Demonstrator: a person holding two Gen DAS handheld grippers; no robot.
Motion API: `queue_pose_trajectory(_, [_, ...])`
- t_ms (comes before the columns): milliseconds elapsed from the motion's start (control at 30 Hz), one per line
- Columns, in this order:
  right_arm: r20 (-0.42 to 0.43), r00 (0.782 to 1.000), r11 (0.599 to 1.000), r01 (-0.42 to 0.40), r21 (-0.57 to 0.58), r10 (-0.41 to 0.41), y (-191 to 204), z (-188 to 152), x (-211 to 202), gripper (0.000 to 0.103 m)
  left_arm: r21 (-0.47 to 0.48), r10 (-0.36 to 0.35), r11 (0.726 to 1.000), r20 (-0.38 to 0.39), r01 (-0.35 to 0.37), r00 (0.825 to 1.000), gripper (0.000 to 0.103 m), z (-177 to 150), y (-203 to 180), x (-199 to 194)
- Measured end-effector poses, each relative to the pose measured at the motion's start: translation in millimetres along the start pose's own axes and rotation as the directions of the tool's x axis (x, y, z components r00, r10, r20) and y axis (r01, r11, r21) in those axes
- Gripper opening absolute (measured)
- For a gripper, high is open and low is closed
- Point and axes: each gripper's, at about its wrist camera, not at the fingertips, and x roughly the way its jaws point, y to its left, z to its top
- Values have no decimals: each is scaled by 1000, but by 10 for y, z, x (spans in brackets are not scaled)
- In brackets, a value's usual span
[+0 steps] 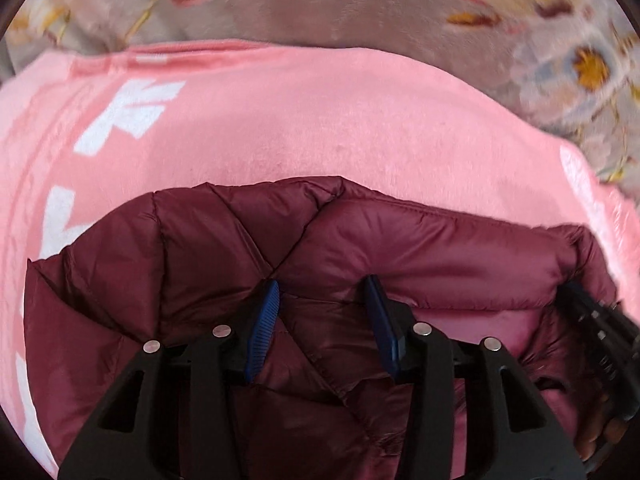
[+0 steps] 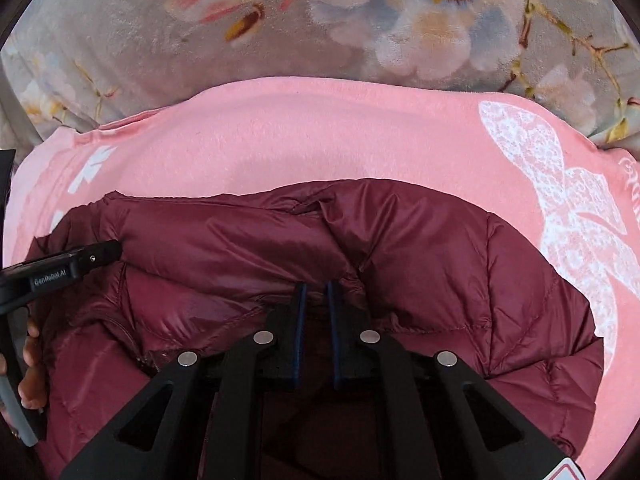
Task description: Fold large clothes
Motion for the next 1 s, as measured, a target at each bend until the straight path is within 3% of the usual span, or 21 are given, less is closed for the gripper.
queue_pose_trajectory(200, [40, 999, 1000, 13, -8, -12, 8, 1, 20, 6, 45, 60, 997, 96, -64, 994, 45, -142, -63, -17])
queue_pose_trajectory(800, [51, 999, 1000, 12, -3, -12, 6, 6, 19, 6, 53, 161, 985, 97, -166, 982, 66, -112, -210, 94])
queue_pose_trajectory(900, [52, 998, 1000, 21, -10, -20, 19, 14, 27, 6, 44, 190, 980, 94, -195, 977, 76, -110, -198, 124])
queue_pose_trajectory(1000, [54, 998, 1000, 13, 2, -13, 2, 35, 50, 6, 17, 238, 971, 79, -240, 968, 92, -79, -156, 170])
